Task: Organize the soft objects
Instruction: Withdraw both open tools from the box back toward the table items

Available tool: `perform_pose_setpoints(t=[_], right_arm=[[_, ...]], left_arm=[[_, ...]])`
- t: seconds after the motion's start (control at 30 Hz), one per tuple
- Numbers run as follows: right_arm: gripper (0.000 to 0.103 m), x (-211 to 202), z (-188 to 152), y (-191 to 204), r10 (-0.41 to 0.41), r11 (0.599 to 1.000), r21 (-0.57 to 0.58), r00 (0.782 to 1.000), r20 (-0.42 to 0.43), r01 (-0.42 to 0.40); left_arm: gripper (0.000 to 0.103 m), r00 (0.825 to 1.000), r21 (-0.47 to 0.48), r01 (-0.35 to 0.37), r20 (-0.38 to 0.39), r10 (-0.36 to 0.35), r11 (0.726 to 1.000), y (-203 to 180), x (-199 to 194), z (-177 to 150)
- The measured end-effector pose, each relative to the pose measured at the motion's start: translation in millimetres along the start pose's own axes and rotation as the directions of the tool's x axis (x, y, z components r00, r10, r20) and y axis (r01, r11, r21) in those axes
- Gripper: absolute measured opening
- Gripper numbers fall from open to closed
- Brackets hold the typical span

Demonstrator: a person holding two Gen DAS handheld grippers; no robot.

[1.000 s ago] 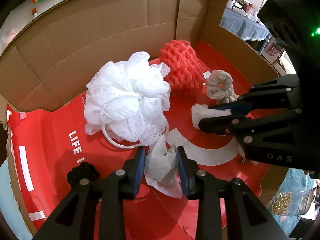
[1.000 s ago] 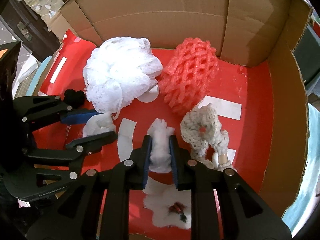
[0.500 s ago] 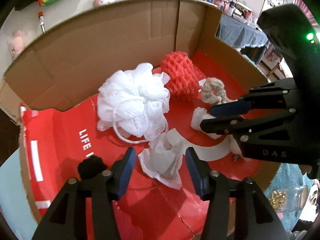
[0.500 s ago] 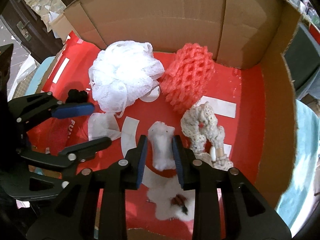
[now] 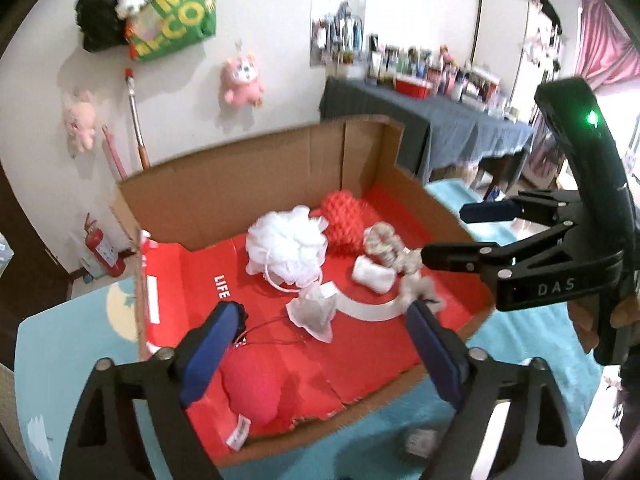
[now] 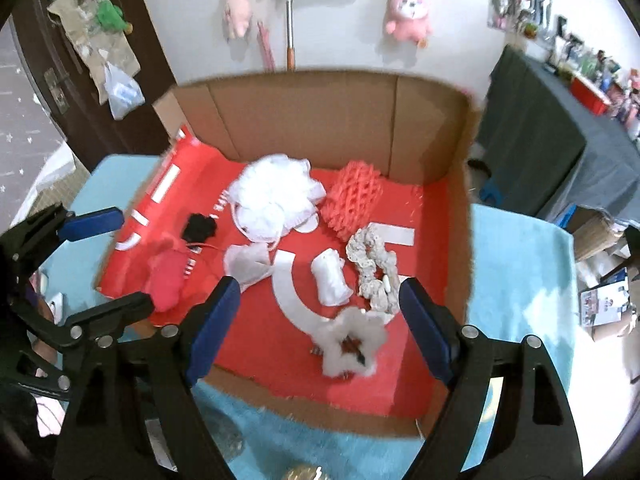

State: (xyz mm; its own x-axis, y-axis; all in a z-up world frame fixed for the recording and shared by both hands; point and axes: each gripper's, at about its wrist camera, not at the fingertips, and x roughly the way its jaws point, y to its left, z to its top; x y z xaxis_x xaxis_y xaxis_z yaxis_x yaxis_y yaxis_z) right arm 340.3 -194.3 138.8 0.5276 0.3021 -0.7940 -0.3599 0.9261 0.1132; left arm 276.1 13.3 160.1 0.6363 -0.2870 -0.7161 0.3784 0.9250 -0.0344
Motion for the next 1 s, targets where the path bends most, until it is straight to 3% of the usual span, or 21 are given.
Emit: perform_pose_setpoints(t=[0.07, 0.23, 0.4, 0.5, 0.63, 0.83, 1.0], right_arm=[[0.082, -20, -7, 2, -0.015, 1.000, 0.005, 0.999, 0.042, 0.015], [0.082, -67, -30, 9, -0.071, 0.997, 0.003, 0.987, 0.143, 0.071], [0.082, -109, -67, 27, -0.134, 0.989, -0.021, 0.951, 0.277, 0.146], [0.083, -135, -95, 35, -0.129, 0.991, 0.001, 0.929, 0.348, 0.137], [0.085, -157, -127, 43, -0.118, 0.992, 0.008, 0.899, 0.422, 0.127], [0.090, -175, -174, 59, -0.158, 0.985, 0.015, 0.851, 0.501, 0.174], [0.090, -171, -208, 69, -0.203, 0.977, 0.053, 0.830, 0.519, 0.206]], left_arm=[[0.098, 0.999, -0.012, 0.001, 0.047, 0.000, 1.000, -5, -20, -4], [0.100, 0.990, -0.028, -0.024, 0.141, 0.028, 0.999, -22, -62, -19], [0.103, 0.968, -0.036, -0.076, 0.237, 0.083, 0.996, -41, -98, -47], [0.103, 0.948, -0.059, -0.132, 0.286, 0.144, 0.989, -51, -113, -64], [0.103, 0.937, -0.094, -0.132, 0.312, 0.156, 0.987, -60, -126, -88], [0.103, 0.911, -0.108, -0.156, 0.370, 0.185, 0.982, -76, -142, -122], [0.103, 0.918, -0.129, -0.119, 0.363, 0.159, 0.984, -83, -143, -145]])
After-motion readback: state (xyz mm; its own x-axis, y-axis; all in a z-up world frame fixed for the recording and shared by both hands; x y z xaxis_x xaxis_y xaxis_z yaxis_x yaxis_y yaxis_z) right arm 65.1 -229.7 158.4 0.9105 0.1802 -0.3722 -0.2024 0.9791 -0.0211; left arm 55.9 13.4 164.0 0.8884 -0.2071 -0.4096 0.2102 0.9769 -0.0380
